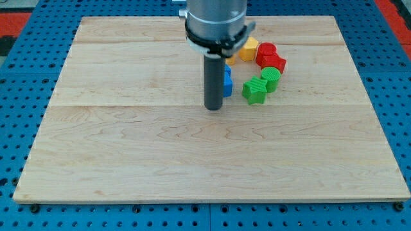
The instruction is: Point your arm towards the blue cube
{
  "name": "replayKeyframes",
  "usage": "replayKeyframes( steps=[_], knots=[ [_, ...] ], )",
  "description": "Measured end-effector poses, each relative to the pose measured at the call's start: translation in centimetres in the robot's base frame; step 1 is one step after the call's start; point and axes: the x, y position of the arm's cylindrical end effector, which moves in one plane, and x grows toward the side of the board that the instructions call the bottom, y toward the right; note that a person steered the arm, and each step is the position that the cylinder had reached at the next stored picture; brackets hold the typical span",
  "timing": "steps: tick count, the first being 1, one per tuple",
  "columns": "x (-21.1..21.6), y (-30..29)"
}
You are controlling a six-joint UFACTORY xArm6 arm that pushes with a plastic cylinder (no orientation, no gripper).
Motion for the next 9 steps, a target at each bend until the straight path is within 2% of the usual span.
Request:
replayKeyframes(
  steps=[1,2,3,5,7,8,9],
  knots=[
    [-1.3,-0.1],
    [3.6,-0.1],
    [7.9,3.1],
    [8.1,7.9],
    [8.1,8.6],
    [9.9,13.9],
    [8.3,22.4]
  ],
)
